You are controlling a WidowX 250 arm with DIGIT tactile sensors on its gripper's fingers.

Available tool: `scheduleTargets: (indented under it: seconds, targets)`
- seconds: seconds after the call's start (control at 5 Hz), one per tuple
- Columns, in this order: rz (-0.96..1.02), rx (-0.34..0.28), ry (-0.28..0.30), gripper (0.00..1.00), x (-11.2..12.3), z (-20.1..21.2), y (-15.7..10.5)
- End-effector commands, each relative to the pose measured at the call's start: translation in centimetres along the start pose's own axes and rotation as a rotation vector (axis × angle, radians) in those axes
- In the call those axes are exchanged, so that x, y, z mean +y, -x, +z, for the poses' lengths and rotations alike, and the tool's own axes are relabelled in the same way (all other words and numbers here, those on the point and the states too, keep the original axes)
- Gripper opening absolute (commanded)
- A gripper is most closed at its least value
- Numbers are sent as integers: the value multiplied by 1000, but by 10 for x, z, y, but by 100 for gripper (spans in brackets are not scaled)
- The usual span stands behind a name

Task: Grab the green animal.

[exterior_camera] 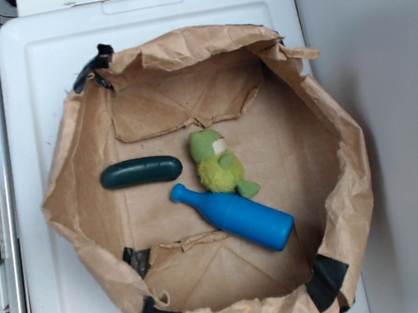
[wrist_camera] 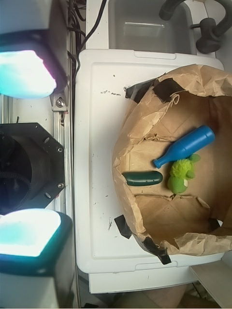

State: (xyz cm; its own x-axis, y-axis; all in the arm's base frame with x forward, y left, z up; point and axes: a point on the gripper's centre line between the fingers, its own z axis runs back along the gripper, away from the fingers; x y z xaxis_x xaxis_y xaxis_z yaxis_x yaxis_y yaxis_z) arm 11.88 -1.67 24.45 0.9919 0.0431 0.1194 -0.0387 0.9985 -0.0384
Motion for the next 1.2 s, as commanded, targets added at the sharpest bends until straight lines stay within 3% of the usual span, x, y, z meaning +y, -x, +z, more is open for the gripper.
scheduleTargets:
  seconds: [0.0,0.2,0.4,0.8,1.0]
  targets:
    - [0,0,0,100,0,0,0]
    - [7,-31,-16,100,-12,-15,-48]
    - [-3,-37,-2,100,-12,-24,-76]
    - [-402,-159,-28,100,-12,-46,-93]
    - [-540,-120,-7,100,4,-78,-105]
